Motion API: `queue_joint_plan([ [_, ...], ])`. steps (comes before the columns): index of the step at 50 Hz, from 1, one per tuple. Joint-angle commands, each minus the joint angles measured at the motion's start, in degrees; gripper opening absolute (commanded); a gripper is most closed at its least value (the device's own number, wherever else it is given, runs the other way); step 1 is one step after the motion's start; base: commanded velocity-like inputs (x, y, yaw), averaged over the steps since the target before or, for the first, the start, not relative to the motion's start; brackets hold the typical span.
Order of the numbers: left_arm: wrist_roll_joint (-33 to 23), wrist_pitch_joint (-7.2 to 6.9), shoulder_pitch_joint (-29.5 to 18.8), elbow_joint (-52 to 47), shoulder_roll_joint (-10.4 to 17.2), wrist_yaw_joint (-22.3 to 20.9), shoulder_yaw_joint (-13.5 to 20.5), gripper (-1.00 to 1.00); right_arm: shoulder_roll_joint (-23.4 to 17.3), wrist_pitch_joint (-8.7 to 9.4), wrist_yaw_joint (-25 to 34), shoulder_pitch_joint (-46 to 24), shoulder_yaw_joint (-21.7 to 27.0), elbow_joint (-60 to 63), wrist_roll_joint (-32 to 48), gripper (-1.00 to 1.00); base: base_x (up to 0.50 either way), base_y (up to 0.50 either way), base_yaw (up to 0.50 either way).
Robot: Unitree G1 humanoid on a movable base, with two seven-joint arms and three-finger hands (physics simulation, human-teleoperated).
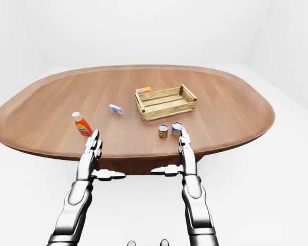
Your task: Pick up the tomato sauce, and put it in the wooden tray.
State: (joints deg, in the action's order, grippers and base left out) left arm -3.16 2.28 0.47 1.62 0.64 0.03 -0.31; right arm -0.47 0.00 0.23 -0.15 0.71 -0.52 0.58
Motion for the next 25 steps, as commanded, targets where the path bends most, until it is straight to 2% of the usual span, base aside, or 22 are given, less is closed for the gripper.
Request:
queue_joint_plan([
  [1, -8.0, 2.72, 2.6, 0.1, 0.6, -1.6, -1.8, 1.00, -0.7, 2.15, 1.3, 0.3, 0.5, 0.4, 1.5, 1.00, 0.50, 0.00, 0.00],
  [3, -8.5, 2.72, 2.5, 0.9, 1.1, -1.8, -1.5, 1.00, -0.7, 0.93, 0.2, -0.2, 0.5, -1.0, 3.0, 1.00, 0.50, 0.00, 0.00],
  [5, -8.3, 2.72, 2.4, 0.3, 1.0, -1.4, -0.3, 1.00, -0.6, 0.93, 0.6, 0.1, 0.4, -0.5, 2.9, 1.00, 0.50, 0.00, 0.00],
  [8, -3.7, 2.72, 3.0, -0.5, 0.5, -3.7, 0.8, 1.00, -0.6, 0.77, 0.5, 0.4, 0.3, -0.4, 3.3, 1.00, 0.50, 0.00, 0.00],
  [11, -6.2, 2.72, 3.1, -0.3, 0.6, -1.4, 0.8, 1.00, -0.5, 0.63, 0.6, 1.0, 0.0, 0.1, 3.7, 1.00, 0.50, 0.00, 0.00],
  [25, -5.1, 2.72, 2.5, 0.8, 0.7, -0.6, 1.4, 1.00, -0.4, 0.31, 0.7, 1.0, -0.3, -0.4, 4.7, 1.00, 0.50, 0.00, 0.00],
])
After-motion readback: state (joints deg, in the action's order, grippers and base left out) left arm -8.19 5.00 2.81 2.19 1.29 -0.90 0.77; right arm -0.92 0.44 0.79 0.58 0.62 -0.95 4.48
